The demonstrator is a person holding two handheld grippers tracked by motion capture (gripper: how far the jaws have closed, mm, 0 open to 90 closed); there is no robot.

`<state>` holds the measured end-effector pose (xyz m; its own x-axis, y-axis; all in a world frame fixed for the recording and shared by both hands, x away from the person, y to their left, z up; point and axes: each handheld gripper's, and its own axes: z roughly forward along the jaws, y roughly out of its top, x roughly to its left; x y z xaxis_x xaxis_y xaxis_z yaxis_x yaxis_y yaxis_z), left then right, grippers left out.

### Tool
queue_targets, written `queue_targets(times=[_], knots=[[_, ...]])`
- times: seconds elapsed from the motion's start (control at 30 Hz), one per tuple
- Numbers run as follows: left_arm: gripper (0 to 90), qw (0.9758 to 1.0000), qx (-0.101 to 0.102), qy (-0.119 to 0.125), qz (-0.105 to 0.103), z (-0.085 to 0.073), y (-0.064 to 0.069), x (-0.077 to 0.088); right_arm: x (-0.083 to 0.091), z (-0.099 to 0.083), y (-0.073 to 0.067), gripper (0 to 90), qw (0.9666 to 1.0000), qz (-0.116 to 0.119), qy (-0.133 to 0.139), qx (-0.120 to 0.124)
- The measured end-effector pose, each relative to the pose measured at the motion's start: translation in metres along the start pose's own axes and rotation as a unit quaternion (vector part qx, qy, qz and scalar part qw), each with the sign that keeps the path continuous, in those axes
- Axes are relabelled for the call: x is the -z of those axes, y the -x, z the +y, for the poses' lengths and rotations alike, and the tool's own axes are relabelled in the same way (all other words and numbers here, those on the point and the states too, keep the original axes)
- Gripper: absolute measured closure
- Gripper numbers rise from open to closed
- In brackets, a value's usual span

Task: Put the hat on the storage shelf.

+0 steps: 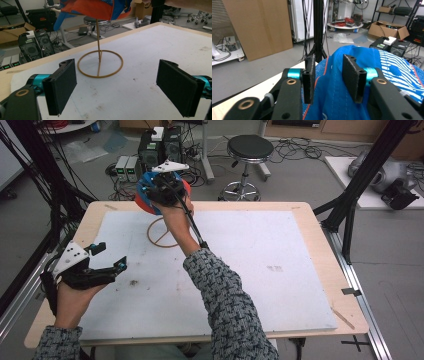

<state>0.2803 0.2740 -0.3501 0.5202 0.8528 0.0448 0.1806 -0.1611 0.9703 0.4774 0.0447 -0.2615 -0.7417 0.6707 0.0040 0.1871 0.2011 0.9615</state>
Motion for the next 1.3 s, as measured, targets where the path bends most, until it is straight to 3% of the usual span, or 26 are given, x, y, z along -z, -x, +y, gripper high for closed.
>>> queue_targets(times=[0.33,0.63,0.93,1.3], knots=[[16.8,1.0000,-0.003,-0.001,-0.004,0.000,0.001,-0.001,0.001,0.000,0.002,48.3,0.9998,-0.008,0.008,-0.013],[16.8,1.0000,-0.004,0.000,-0.004,0.000,0.001,0.000,0.013,0.006,0.009,39.7,0.9994,-0.024,0.016,-0.017],[16.9,1.0000,-0.004,0.000,-0.004,0.000,0.003,-0.002,0.050,0.011,0.025,35.6,0.9981,-0.049,0.035,-0.015],[16.8,1.0000,-0.004,-0.003,-0.003,-0.002,0.005,-0.006,0.114,0.008,0.054,31.8,0.9944,-0.090,0.055,-0.010]])
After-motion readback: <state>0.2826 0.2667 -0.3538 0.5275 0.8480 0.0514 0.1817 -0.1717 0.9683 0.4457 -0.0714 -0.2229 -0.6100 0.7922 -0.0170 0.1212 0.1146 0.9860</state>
